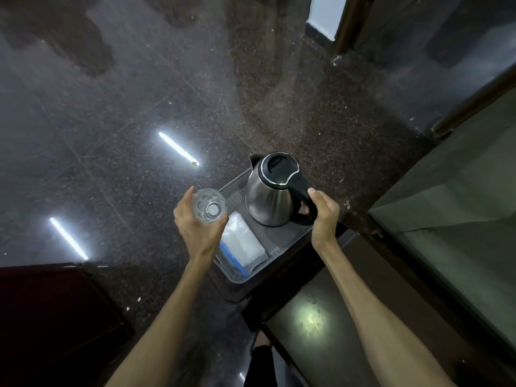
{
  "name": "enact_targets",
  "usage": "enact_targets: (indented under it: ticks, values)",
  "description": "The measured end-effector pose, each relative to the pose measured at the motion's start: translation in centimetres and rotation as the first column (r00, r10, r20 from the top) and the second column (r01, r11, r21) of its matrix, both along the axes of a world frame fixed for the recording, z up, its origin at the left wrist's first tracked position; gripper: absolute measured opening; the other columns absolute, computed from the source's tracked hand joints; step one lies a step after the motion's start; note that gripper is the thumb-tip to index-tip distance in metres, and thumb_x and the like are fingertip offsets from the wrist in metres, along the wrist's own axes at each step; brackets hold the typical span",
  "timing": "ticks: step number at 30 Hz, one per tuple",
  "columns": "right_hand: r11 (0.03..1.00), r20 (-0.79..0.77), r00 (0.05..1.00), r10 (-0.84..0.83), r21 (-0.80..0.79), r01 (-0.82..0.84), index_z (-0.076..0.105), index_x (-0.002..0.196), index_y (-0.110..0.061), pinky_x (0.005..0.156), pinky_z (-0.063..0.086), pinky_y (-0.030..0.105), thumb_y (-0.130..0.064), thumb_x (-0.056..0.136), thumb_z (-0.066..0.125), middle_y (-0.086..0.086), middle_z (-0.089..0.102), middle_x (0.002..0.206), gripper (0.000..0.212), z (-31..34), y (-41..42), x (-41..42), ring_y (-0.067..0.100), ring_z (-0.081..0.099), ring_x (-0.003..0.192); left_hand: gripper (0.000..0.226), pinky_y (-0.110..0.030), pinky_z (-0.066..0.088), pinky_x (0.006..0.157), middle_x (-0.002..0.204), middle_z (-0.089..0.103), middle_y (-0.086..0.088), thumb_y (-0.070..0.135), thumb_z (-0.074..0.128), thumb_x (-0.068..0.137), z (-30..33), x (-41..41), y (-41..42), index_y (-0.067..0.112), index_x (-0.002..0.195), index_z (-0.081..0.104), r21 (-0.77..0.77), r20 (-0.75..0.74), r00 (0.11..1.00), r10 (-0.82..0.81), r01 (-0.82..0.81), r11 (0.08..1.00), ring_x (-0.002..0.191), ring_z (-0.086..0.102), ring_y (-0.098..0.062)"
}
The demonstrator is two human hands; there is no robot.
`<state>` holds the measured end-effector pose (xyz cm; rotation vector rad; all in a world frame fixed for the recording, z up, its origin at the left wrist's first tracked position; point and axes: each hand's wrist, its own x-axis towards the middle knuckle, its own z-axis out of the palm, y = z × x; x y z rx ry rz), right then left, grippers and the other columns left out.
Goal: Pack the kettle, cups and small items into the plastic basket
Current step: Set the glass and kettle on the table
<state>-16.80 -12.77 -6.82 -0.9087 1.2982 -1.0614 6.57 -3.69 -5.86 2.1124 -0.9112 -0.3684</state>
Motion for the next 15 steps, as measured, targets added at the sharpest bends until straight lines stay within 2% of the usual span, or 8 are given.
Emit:
enact_targets:
  ticks: [2, 5, 9, 12, 15]
  values:
    - [0.999, 0.021, 1.000, -0.022, -0.033, 0.023, 0.040, 0.061, -0.005, 0.057, 0.027, 0.040, -0.034, 0.095, 0.067, 0.011, 0.037, 0.063, 0.052, 1.8, 0.4, -1.7, 0.025, 0.032, 0.063, 0.095, -0.056, 0.048, 0.104, 0.130, 0.061, -0.009, 0.022, 0.095, 0.064, 1.2, -1.7, -0.4, 0.010, 0.146, 0.049, -0.023, -0.024, 0.999, -0.038, 0.038, 0.999, 0.123, 0.054, -0.028]
    - [0.995, 0.025, 0.998, -0.060, -0.072, 0.062, 0.039, 0.061, -0.007, 0.059, 0.024, 0.048, -0.031, 0.095, 0.065, 0.012, 0.036, 0.064, 0.049, 5.0, 1.0, -5.2, 0.027, 0.030, 0.065, 0.098, -0.052, 0.050, 0.104, 0.127, 0.057, 0.004, 0.025, 0.093, 0.062, 2.6, -4.9, -0.9, 0.019, 0.149, 0.047, -0.048, -0.051, 0.988, -0.143, 0.141, 0.989, 0.122, 0.055, -0.025]
    - [0.988, -0.001, 0.997, -0.083, -0.135, 0.082, 0.043, 0.059, -0.014, 0.055, 0.028, 0.035, -0.032, 0.097, 0.063, 0.007, 0.041, 0.058, 0.047, 8.9, 3.2, -11.5, 0.020, 0.034, 0.057, 0.100, -0.038, 0.049, 0.104, 0.125, 0.052, 0.016, 0.035, 0.087, 0.058, 4.0, -10.1, -1.3, 0.033, 0.149, 0.044, -0.071, -0.124, 0.955, -0.269, 0.262, 0.962, 0.123, 0.052, -0.018]
    - [0.981, -0.016, 0.994, -0.104, -0.166, 0.100, 0.042, 0.059, -0.016, 0.052, 0.028, 0.031, -0.034, 0.100, 0.060, 0.002, 0.042, 0.056, 0.047, 11.3, 5.8, -16.6, 0.015, 0.036, 0.054, 0.099, -0.034, 0.048, 0.103, 0.131, 0.056, 0.016, 0.034, 0.088, 0.057, 5.0, -14.8, -1.5, 0.038, 0.147, 0.044, -0.077, -0.146, 0.915, -0.376, 0.368, 0.927, 0.124, 0.052, -0.015]
    - [0.972, -0.041, 0.990, -0.134, -0.202, 0.123, 0.045, 0.060, -0.004, 0.053, 0.031, 0.030, -0.039, 0.101, 0.060, 0.015, 0.041, 0.053, 0.056, 13.1, 9.1, -22.0, 0.017, 0.038, 0.051, 0.096, -0.032, 0.047, 0.101, 0.131, 0.051, 0.025, 0.032, 0.088, 0.060, 5.9, -19.9, -1.0, 0.032, 0.146, 0.046, -0.072, -0.135, 0.866, -0.481, 0.476, 0.877, 0.123, 0.052, -0.013]
